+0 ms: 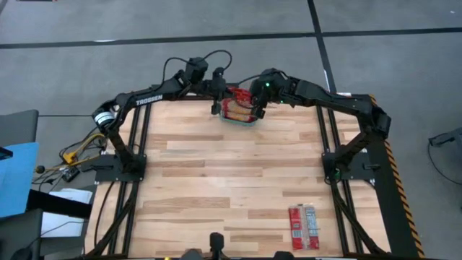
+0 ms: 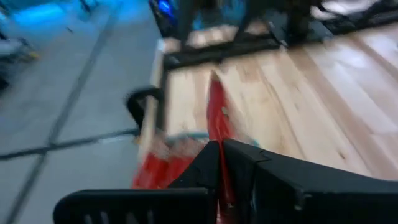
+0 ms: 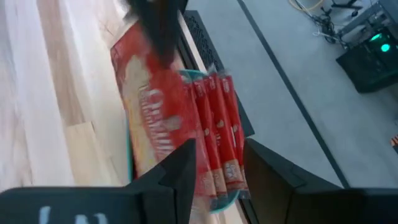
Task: Sort popcorn bags into baskets
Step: Put the red popcorn bag into the blue bin
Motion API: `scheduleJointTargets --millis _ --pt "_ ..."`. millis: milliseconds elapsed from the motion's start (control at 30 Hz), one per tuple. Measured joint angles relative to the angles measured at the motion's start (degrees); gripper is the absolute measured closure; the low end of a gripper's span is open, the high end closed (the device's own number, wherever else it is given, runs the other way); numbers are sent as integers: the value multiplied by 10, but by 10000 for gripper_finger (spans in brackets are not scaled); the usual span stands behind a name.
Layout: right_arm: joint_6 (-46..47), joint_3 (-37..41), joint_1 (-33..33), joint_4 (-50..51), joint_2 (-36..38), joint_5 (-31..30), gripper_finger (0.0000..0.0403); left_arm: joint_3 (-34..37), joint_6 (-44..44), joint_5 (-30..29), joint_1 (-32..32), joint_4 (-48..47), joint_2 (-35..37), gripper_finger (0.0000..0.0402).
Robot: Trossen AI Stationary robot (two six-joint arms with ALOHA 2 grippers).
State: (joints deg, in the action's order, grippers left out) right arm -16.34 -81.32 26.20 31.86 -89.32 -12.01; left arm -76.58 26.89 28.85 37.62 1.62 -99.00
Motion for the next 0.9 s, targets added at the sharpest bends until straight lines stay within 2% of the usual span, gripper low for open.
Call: scheduleJointTargets --millis 333,500,733,900 --pt "4 0 10 11 0 2 267 2 -2 9 3 49 -62 401" --pt "3 0 10 11 0 2 274 2 9 19 4 51 -72 401" --pt "3 1 10 11 0 3 273 2 50 -13 11 14 -73 401" --pt "4 1 10 11 0 4 275 1 53 -24 11 25 -107 401"
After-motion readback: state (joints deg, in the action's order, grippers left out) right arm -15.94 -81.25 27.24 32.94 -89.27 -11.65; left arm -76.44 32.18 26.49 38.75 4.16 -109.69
